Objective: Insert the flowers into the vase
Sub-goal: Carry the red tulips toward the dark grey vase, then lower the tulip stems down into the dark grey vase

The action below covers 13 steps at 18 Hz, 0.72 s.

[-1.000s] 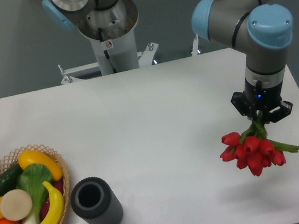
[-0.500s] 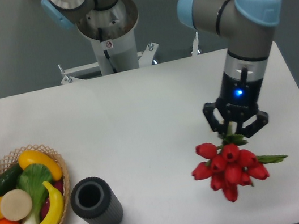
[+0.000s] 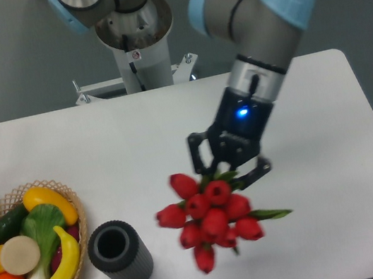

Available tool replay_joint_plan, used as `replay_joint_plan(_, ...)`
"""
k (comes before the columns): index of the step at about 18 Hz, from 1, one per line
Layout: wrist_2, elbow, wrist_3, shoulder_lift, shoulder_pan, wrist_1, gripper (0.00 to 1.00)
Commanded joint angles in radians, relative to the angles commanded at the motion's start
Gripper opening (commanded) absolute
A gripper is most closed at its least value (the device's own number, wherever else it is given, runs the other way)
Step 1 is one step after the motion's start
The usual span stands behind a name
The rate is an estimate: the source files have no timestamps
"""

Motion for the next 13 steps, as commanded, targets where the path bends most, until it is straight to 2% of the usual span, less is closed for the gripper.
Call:
replay_joint_plan(5, -0.19, 0.026, 0.009, -0.034, -0.011, 0.034, 0.0)
replay_joint_plan(9, -0.204, 0.041, 0.014, -0.045, -0.037, 0.035, 0.0)
replay_joint_plan(13, -0.304, 0.061, 0.012, -0.061, -0.043, 0.043, 0.0)
